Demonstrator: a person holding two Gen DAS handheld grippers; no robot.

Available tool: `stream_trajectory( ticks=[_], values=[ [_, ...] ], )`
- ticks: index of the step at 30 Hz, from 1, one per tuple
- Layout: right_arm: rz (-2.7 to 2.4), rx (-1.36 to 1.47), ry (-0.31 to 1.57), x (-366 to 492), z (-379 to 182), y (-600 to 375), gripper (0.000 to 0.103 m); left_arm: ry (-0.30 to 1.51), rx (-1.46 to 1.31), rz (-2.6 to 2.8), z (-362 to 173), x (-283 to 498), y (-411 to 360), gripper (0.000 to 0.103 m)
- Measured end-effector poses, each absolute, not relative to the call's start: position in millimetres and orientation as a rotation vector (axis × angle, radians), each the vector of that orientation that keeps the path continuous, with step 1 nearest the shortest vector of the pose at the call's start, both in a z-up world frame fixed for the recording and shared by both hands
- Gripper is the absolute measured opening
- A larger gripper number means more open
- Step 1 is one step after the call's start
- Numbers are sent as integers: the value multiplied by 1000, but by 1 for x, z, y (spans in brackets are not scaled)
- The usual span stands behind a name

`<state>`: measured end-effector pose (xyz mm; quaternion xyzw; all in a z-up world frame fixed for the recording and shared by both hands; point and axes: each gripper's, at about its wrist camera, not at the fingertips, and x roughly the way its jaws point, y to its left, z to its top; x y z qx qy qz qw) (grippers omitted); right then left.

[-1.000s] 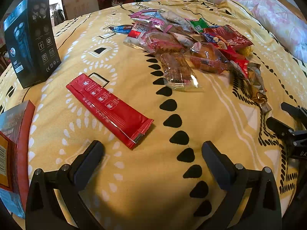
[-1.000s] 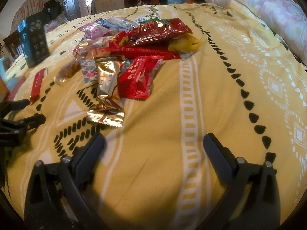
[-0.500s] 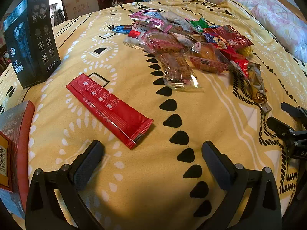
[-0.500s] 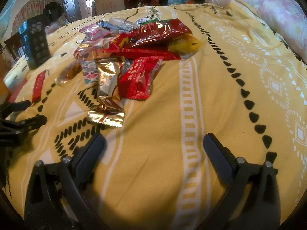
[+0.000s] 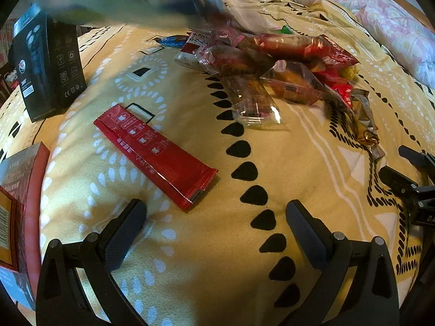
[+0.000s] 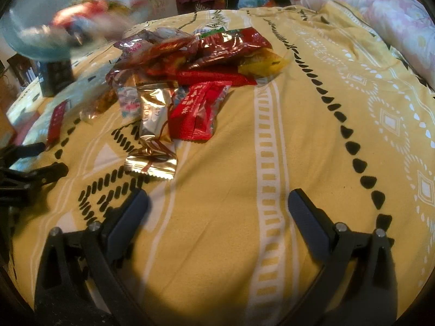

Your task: Organize snacks

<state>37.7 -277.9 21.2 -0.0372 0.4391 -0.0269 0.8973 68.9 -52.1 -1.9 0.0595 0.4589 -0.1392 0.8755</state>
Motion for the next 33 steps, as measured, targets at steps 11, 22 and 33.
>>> stream_trajectory(
  ticks=[11, 22, 33],
  values=[
    [-65, -92, 908, 37, 20, -276, 103, 958, 120, -293, -1, 69, -50, 103],
    [-71, -99, 907, 35, 20, -273, 103, 956, 122, -292, -3, 69, -48, 103],
    [-69, -97, 908, 35, 21, -273, 103, 956, 122, -292, -2, 69, -48, 103]
  ],
)
